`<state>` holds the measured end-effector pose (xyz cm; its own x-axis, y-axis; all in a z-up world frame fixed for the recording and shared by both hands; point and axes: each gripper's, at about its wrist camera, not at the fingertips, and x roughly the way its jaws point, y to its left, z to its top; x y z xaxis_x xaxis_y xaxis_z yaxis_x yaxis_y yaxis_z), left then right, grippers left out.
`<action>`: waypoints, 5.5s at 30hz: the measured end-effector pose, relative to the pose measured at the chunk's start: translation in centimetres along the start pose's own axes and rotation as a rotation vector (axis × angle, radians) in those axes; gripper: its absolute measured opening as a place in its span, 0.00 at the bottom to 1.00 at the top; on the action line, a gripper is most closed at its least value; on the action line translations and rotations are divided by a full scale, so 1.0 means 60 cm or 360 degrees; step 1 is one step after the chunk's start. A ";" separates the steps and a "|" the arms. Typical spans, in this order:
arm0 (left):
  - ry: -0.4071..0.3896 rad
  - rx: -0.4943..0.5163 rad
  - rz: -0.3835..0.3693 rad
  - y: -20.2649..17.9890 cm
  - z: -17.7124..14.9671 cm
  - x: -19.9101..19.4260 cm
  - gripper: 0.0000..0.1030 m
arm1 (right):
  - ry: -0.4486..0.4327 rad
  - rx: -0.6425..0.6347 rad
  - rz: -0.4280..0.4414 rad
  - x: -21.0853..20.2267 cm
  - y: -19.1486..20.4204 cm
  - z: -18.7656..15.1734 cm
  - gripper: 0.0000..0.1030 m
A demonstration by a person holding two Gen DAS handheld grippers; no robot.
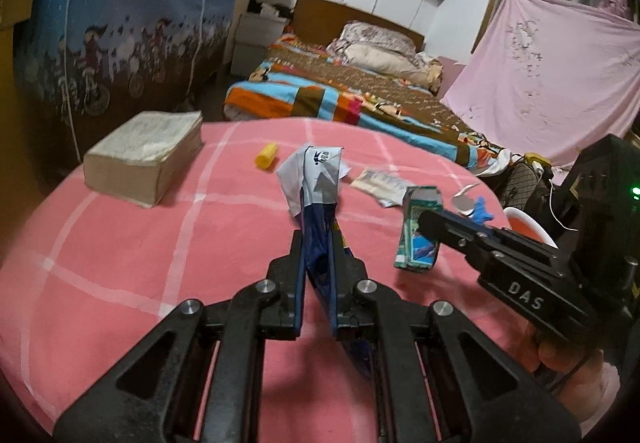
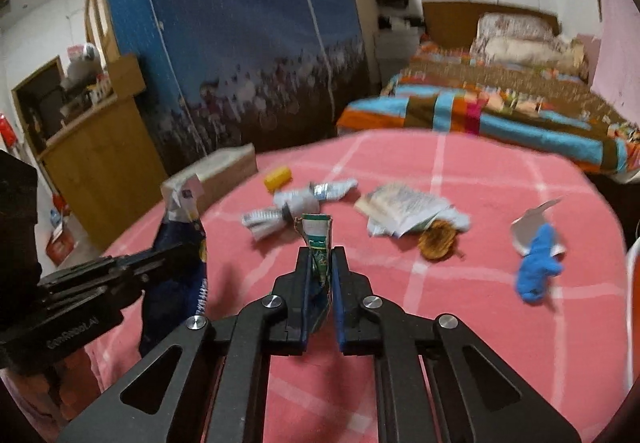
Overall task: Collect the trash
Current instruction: 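Lift and carry wrapper in left tool and tube in right tool over bucket, then open left tool over bucket while right tool releases green-white tube into it, then move both tools back over the remaining trash on the bedspread, then grasp blue sponge with right tool while left tool grasps white rolled paper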
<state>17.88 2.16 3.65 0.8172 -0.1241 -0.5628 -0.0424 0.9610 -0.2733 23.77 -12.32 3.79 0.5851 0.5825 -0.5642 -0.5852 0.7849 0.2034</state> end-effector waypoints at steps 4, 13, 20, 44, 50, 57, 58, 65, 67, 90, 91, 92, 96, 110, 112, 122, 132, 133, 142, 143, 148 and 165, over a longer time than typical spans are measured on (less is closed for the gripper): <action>-0.0110 0.0050 -0.0025 -0.029 0.008 -0.016 0.00 | -0.0265 0.0024 0.0007 -0.054 -0.011 -0.002 0.07; -0.0481 0.0314 -0.0120 -0.142 0.026 -0.062 0.00 | -0.0772 -0.0105 -0.0234 -0.178 -0.036 -0.005 0.07; -0.0677 0.0547 -0.0254 -0.238 0.043 -0.075 0.00 | -0.1012 -0.0074 -0.0485 -0.251 -0.091 -0.016 0.07; -0.0224 0.0677 -0.0665 -0.480 0.015 0.098 0.00 | -0.0908 0.0459 -0.1055 -0.328 -0.327 -0.097 0.08; -0.0020 0.0592 -0.0667 -0.501 0.008 0.146 0.00 | -0.0822 0.0545 -0.1083 -0.323 -0.348 -0.112 0.09; 0.0164 0.0488 -0.0653 -0.520 0.001 0.190 0.00 | -0.0736 0.0649 -0.1095 -0.319 -0.371 -0.124 0.09; 0.0171 0.0489 -0.0650 -0.523 0.000 0.191 0.00 | -0.0722 0.0659 -0.1098 -0.318 -0.372 -0.125 0.09; 0.0204 0.0489 -0.0654 -0.526 -0.004 0.196 0.13 | -0.0669 0.0728 -0.1108 -0.315 -0.381 -0.132 0.10; 0.0210 0.0476 -0.0646 -0.522 -0.004 0.197 0.14 | -0.0663 0.0739 -0.1110 -0.316 -0.381 -0.133 0.11; -0.0341 0.0322 -0.0332 -0.372 0.035 0.093 0.87 | -0.0975 0.0502 -0.1056 -0.322 -0.315 -0.102 0.83; -0.0380 0.0322 -0.0306 -0.364 0.035 0.086 0.86 | -0.1015 0.0465 -0.1047 -0.323 -0.303 -0.098 0.84; -0.0418 0.0324 -0.0281 -0.353 0.036 0.078 0.87 | -0.1040 0.0437 -0.1038 -0.323 -0.295 -0.095 0.85; -0.0498 0.0303 -0.0208 -0.316 0.038 0.057 0.87 | -0.1136 0.0342 -0.0985 -0.318 -0.264 -0.084 1.00; -0.0732 0.0246 0.0061 -0.147 0.019 -0.037 0.87 | -0.1264 0.0044 -0.0714 -0.273 -0.145 -0.044 1.00; -0.0754 0.0254 0.0100 -0.125 0.016 -0.047 0.87 | -0.1240 -0.0004 -0.0681 -0.262 -0.129 -0.040 1.00; -0.0671 0.0280 0.0115 -0.050 0.015 -0.040 0.87 | -0.0997 -0.0154 -0.0646 -0.184 -0.093 -0.015 1.00; -0.0191 0.0137 0.0081 -0.024 0.040 0.058 0.86 | -0.0337 -0.0110 -0.0653 -0.059 -0.123 0.020 1.00; -0.0156 0.0124 0.0079 -0.020 0.040 0.065 0.86 | -0.0313 -0.0119 -0.0655 -0.054 -0.123 0.016 1.00; 0.0156 0.0005 0.0071 0.000 0.039 0.124 0.61 | -0.0023 0.0008 -0.0555 -0.007 -0.154 0.008 0.91; 0.0174 -0.0016 0.0063 0.003 0.039 0.127 0.55 | 0.0004 0.0033 -0.0533 -0.004 -0.159 0.007 0.90; 0.0227 -0.0100 0.0023 0.014 0.036 0.137 0.35 | 0.0081 0.0099 -0.0460 0.005 -0.169 0.004 0.63; 0.0103 0.0139 0.0002 -0.042 0.039 0.104 0.00 | 0.0004 0.0191 -0.0301 -0.014 -0.176 -0.001 0.24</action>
<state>24.42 -0.44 2.62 0.7781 -0.1358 -0.6133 0.0092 0.9787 -0.2051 29.42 -21.10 2.07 0.6767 0.4222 -0.6031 -0.3941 0.8997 0.1875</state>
